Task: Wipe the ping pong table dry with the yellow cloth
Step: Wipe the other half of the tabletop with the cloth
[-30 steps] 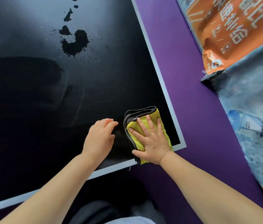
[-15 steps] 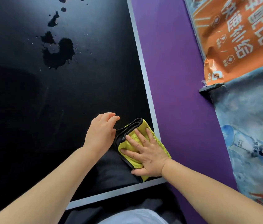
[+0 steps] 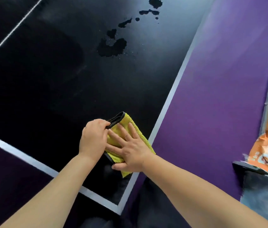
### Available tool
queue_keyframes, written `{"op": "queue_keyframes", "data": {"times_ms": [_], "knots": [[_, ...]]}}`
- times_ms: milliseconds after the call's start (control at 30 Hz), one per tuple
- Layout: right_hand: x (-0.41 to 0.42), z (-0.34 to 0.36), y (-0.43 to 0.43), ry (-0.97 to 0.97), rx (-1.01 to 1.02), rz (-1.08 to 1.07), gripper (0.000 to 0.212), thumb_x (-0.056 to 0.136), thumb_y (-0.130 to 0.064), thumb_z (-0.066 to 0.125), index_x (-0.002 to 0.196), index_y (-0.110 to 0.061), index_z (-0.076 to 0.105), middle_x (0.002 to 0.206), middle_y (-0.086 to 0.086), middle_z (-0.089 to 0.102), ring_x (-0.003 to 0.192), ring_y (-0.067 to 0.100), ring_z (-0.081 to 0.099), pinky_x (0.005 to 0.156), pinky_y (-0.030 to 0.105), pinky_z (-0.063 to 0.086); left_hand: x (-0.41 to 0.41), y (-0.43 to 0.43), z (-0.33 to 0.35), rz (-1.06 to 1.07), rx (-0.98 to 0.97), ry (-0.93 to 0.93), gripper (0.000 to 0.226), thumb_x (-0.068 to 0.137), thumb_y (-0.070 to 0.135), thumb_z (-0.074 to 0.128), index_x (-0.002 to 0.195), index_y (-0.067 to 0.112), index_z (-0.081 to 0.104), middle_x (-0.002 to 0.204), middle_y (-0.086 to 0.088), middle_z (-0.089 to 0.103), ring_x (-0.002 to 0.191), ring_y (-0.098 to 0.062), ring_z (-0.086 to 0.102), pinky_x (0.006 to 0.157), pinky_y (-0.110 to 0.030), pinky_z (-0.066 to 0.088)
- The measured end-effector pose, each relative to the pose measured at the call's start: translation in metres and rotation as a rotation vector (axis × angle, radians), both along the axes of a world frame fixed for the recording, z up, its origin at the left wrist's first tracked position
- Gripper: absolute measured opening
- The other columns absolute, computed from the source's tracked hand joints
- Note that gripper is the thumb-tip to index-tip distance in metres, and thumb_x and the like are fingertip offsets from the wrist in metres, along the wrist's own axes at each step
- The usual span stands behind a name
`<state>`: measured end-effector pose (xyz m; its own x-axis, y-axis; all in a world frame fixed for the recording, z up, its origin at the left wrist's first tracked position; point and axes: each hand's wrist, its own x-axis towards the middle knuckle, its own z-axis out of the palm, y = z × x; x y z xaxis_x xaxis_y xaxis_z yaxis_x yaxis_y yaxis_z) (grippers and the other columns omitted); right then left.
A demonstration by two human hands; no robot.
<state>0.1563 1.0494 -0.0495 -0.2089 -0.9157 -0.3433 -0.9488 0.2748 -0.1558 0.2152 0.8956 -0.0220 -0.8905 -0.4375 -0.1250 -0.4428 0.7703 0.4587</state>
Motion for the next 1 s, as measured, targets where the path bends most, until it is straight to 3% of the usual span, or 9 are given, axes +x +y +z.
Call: {"op": "queue_keyframes", "data": {"times_ms": [100, 267, 467, 600, 767, 1000], "knots": [[-0.004, 0.000, 0.004, 0.024, -0.005, 0.053, 0.078, 0.091, -0.074, 0.024, 0.155, -0.042, -0.007, 0.164, 0.003, -0.016, 0.145, 0.038, -0.028, 0.112, 0.062, -0.020, 0.011, 0.012, -0.001, 0.158, 0.063, -0.048, 0.022, 0.094, 0.018, 0.050, 0.114, 0.018, 0.059, 0.111, 0.001, 0.057, 0.104, -0.017, 0.051, 0.083, -0.030, 0.042], [0.000, -0.001, 0.021, 0.030, -0.009, 0.290, 0.080, 0.089, -0.074, 0.029, 0.155, -0.042, -0.004, 0.165, 0.004, -0.006, 0.147, 0.040, -0.019, 0.113, 0.063, -0.017, 0.051, 0.038, 0.000, 0.321, 0.140, -0.089, 0.016, 0.092, 0.017, 0.053, 0.106, 0.022, 0.055, 0.100, 0.002, 0.051, 0.089, -0.016, 0.053, 0.073, -0.029, 0.045], [0.000, -0.002, 0.007, 0.005, 0.019, 0.585, 0.081, 0.083, -0.075, 0.025, 0.155, -0.044, 0.002, 0.164, 0.002, -0.002, 0.147, 0.038, -0.021, 0.113, 0.063, -0.017, 0.099, 0.054, -0.004, 0.513, 0.231, -0.055, 0.012, 0.093, 0.013, 0.053, 0.103, 0.015, 0.060, 0.104, 0.006, 0.054, 0.102, -0.011, 0.046, 0.080, -0.019, 0.036], [-0.008, -0.001, -0.027, -0.016, 0.019, 0.727, 0.074, 0.089, -0.076, 0.015, 0.155, -0.043, 0.007, 0.162, 0.001, -0.001, 0.147, 0.036, -0.021, 0.113, 0.065, -0.015, 0.106, 0.042, -0.003, 0.690, 0.272, -0.034, 0.010, 0.093, 0.013, 0.053, 0.098, 0.015, 0.062, 0.100, 0.005, 0.054, 0.101, -0.011, 0.048, 0.082, -0.023, 0.041], [-0.020, 0.002, -0.086, 0.006, 0.021, 0.843, 0.073, 0.089, -0.076, 0.017, 0.154, -0.045, 0.003, 0.162, -0.001, -0.006, 0.146, 0.034, -0.025, 0.112, 0.065, -0.015, 0.100, 0.002, 0.006, 0.788, 0.220, -0.061, 0.014, 0.092, 0.017, 0.055, 0.104, 0.019, 0.062, 0.105, 0.006, 0.056, 0.103, -0.012, 0.048, 0.081, -0.025, 0.044], [-0.035, -0.002, -0.163, 0.052, 0.008, 0.982, 0.076, 0.085, -0.074, 0.020, 0.153, -0.048, -0.001, 0.165, -0.002, -0.004, 0.147, 0.035, -0.023, 0.113, 0.062, -0.017, 0.098, -0.055, 0.016, 0.912, 0.047, -0.035, 0.034, 0.083, 0.015, 0.068, 0.117, 0.016, 0.061, 0.117, 0.001, 0.061, 0.110, -0.020, 0.052, 0.092, -0.032, 0.041]]}}
